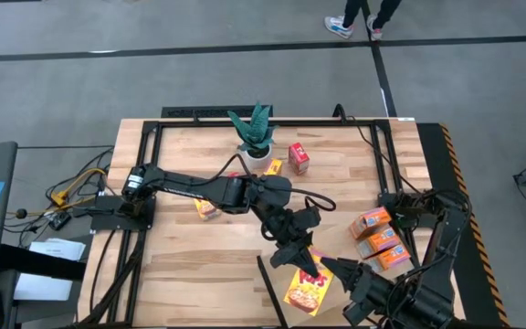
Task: Stack cereal on shelf
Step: Put the bottom right yellow cereal box on the shelf
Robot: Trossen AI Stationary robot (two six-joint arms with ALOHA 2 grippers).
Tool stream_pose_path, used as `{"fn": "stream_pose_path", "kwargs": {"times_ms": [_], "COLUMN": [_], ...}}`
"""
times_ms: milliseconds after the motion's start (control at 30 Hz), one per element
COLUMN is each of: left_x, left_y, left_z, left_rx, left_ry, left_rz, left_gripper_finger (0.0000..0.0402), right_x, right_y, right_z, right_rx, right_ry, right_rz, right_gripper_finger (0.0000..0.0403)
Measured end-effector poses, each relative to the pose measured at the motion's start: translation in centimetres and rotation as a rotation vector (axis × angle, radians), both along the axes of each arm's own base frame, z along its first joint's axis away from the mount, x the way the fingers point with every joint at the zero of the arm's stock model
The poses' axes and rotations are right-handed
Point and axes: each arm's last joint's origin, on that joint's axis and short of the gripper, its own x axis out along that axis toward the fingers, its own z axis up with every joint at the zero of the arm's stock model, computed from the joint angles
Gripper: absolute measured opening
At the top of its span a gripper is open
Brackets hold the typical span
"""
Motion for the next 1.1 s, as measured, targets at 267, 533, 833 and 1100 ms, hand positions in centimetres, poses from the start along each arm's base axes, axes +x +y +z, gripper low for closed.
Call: {"fn": "stream_pose_path", "kwargs": {"times_ms": [267,533,833,1100], "left_x": [0.0,0.0,-0.2,-0.7], "left_y": [0.2,0.3,-0.1,-2.0], "left_z": [0.0,0.1,0.9,0.0], "left_rx": [0.008,0.019,0.149,0.591], "left_ry": [-0.009,-0.031,-0.153,-0.185], "left_rz": [-0.003,-0.018,0.031,0.448], "left_gripper_finger": [0.0174,0.0174,0.0174,0.0174], "right_x": [-1.3,-3.6,-6.1,-8.2], "right_y": [0.9,2.1,3.4,4.6], "right_z": [0.1,0.2,0.2,0.2], "right_rx": [0.036,0.091,0.685,1.171], "right_ry": [-0.061,-0.135,-0.403,-0.494], "right_rz": [0.034,0.097,0.143,0.133], "right_gripper_finger": [0.0238,0.0233,0.0217,0.0161]}}
